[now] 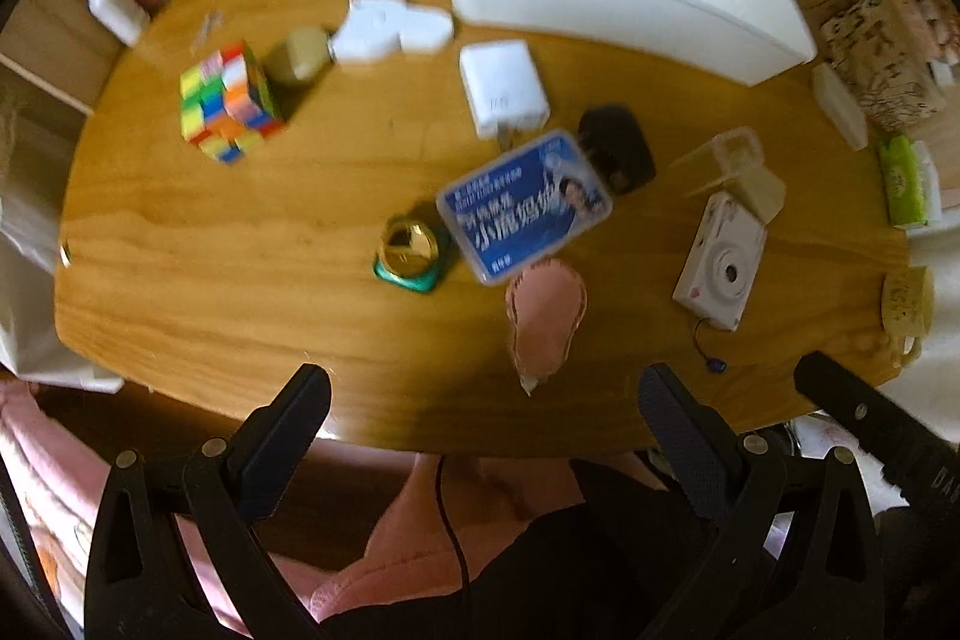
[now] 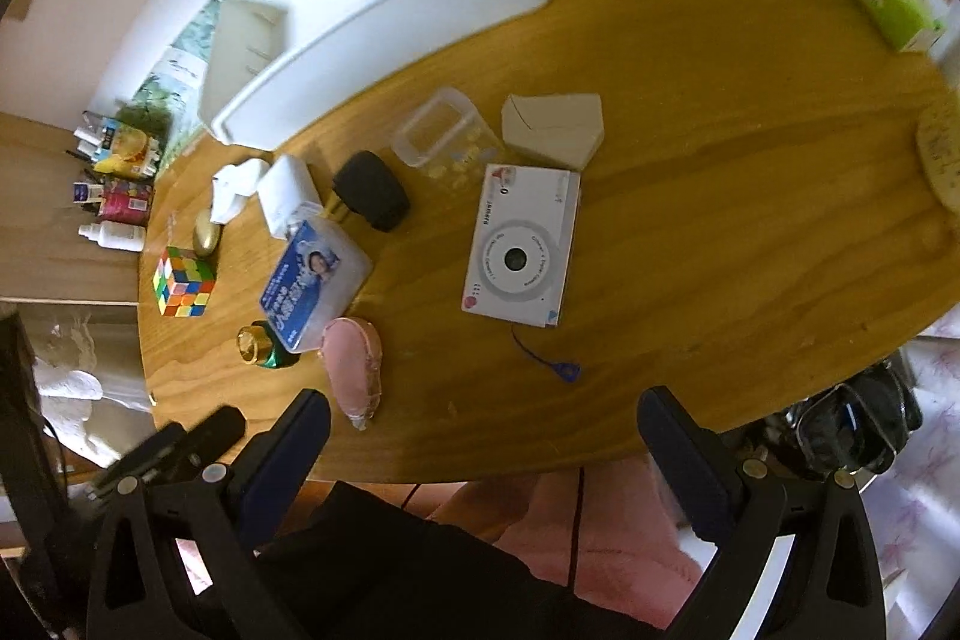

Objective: Organize rigid objects
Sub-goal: 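Lower the left tool onto the pink puff while the right tool approaches the white toy box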

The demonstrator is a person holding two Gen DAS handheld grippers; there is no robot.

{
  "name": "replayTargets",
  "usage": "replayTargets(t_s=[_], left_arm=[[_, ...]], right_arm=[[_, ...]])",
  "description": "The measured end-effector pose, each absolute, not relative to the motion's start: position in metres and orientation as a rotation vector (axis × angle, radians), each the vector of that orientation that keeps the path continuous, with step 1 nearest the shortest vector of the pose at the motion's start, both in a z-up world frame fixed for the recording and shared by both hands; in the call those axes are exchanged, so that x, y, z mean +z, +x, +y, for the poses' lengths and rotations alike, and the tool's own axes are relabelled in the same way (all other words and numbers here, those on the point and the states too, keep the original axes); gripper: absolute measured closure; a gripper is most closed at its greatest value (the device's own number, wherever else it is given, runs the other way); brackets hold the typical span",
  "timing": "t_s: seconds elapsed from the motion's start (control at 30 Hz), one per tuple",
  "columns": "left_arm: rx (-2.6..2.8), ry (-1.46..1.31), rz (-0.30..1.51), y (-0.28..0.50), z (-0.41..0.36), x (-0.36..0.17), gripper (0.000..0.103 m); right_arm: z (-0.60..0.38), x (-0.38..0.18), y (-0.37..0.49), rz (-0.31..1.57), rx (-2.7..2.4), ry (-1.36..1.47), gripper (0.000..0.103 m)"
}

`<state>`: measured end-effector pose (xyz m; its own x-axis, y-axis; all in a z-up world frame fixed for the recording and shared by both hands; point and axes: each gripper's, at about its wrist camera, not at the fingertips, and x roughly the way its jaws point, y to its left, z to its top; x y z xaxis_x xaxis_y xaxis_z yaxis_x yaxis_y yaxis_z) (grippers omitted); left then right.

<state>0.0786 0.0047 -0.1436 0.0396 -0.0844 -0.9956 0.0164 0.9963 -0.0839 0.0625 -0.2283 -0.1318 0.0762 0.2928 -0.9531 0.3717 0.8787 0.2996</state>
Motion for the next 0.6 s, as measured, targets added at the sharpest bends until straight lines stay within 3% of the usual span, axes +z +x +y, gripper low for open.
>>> replayTargets(t_s=[0.27, 0.6], left_arm=[[-0.017, -0.112, 1.687, 0.090, -0.001, -0.181, 0.001], [0.067, -0.176, 1.759, 0.104, -0.001, -0.216, 0.001]], right_arm=[[-0.242, -0.165, 0.094, 1.618, -0.046, 0.591, 0.003], [-0.244, -0.199, 0.129, 1.704, -0.029, 0.597, 0.008]])
